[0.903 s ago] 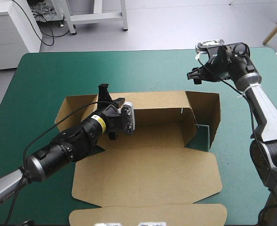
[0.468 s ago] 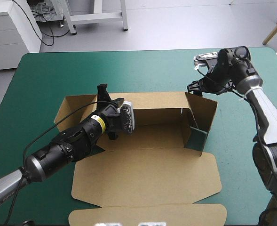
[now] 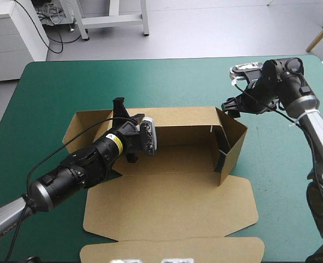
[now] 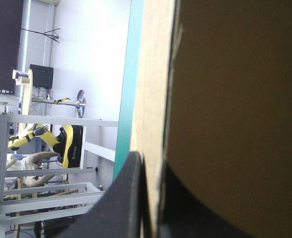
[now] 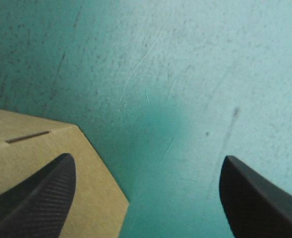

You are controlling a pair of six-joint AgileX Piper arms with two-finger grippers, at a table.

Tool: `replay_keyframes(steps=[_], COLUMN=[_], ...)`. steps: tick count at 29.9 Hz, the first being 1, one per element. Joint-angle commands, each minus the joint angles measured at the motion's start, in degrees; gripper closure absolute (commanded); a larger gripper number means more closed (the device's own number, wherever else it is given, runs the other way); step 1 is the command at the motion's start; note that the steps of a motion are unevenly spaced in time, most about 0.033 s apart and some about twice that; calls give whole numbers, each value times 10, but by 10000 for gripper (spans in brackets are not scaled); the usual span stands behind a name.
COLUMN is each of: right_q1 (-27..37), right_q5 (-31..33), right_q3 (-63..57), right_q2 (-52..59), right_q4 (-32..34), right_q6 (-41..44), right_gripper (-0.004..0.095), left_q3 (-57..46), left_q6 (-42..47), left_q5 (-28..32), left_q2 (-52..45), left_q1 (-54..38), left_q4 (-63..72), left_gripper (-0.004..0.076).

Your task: Fold the box

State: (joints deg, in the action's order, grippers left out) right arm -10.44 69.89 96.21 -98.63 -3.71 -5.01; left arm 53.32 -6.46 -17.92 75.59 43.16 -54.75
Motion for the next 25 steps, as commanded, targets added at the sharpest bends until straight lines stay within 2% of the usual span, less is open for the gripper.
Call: replay_keyframes(steps=[1, 8, 14, 20, 25], right_q1=[2, 2, 2, 2, 2], right_q5=[-9, -41, -110, -194, -234], right_q3=[-18, -78, -166, -257, -325], right_q2=[44, 95, 141, 183, 215], right_q4=[-4, -44, -108, -152, -171], right_q6=[-15, -41, -100, -157, -205], right_gripper=[170, 170, 170, 170, 170], left_q3=[-2, -2, -2, -2, -2], left_q6=[19, 32, 32, 32, 32], left_q5=[-81, -81, -81, -81, -81], left_q2=[-4, -4, -4, -4, -4], left_q1=[-3, -3, -3, -3, -3], left_q4=[30, 30, 30, 30, 30], left_gripper=[734, 734, 734, 734, 734])
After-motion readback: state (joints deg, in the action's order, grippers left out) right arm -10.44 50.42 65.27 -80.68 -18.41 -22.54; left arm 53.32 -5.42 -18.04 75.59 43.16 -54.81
